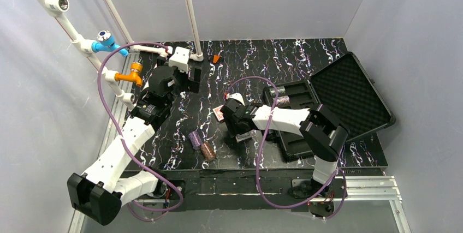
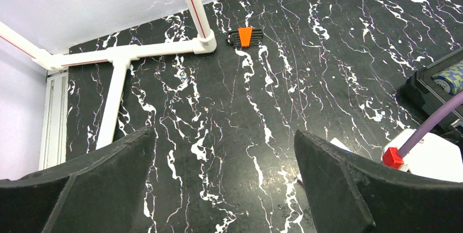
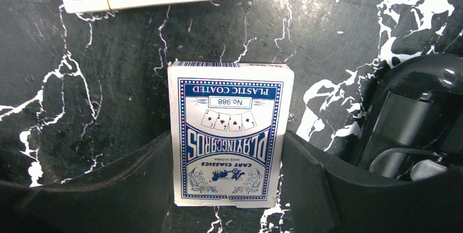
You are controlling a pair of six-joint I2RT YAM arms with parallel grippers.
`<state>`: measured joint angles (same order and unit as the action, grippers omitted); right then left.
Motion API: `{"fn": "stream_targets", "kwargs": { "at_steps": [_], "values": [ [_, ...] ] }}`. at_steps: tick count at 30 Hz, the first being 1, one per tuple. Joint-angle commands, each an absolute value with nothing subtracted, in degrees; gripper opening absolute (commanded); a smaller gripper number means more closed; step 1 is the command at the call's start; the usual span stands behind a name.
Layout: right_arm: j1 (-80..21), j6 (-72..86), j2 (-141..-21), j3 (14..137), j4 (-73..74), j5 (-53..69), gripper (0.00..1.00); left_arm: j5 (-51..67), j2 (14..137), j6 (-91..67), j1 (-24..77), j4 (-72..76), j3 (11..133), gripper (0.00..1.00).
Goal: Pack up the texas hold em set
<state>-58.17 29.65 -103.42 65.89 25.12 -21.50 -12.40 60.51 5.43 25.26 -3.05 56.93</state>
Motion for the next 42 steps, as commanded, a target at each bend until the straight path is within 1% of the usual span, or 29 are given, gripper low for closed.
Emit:
{"fn": "stream_targets", "kwargs": {
  "at_steps": [1,8,14,18,22,25,28,31,35,42],
  "values": [
    [-57.9,27.6,-99.0,68.5,28.2,-23.2,0.5,-12.2,58.9,6.2,25.5,-2.6,56.4,0.99],
    [-55.2,24.8,-90.1,70.3,32.5,-25.2,0.49,-11.9,58.9,6.2,25.6,-2.6,56.5,0.99],
    [-47.6,21.1,-81.6,66.9,34.5,-24.9,0.49,-11.7,58.9,6.2,25.7,-2.5,56.5,0.99],
    [-42.7,18.4,-79.5,64.9,35.7,-25.3,0.48,-11.7,58.7,6.2,25.8,-2.6,56.3,0.99],
    [-40.8,16.9,-78.5,64.0,36.5,-28.5,0.49,-11.9,58.9,6.4,26.1,-2.6,56.2,0.99],
    [-40.0,15.9,-76.7,61.0,35.0,-31.2,0.5,-11.9,59.0,6.6,26.3,-2.6,56.1,0.99],
    [-39.4,12.6,-73.1,56.3,30.9,-31.0,0.51,-11.9,59.0,6.7,26.5,-2.6,56.1,0.99],
    [-37.5,11.2,-70.1,54.1,29.6,-30.8,0.51,-11.8,59.1,6.8,26.7,-2.7,56.1,0.99],
    [-34.6,9.4,-70.0,52.3,27.8,-29.0,0.51,-11.3,59.2,6.6,26.7,-2.6,56.3,0.99],
    [-32.7,7.6,-73.2,51.5,25.7,-25.4,0.51,-11.3,59.4,6.8,26.7,-2.7,56.3,0.99]
  ]
}}
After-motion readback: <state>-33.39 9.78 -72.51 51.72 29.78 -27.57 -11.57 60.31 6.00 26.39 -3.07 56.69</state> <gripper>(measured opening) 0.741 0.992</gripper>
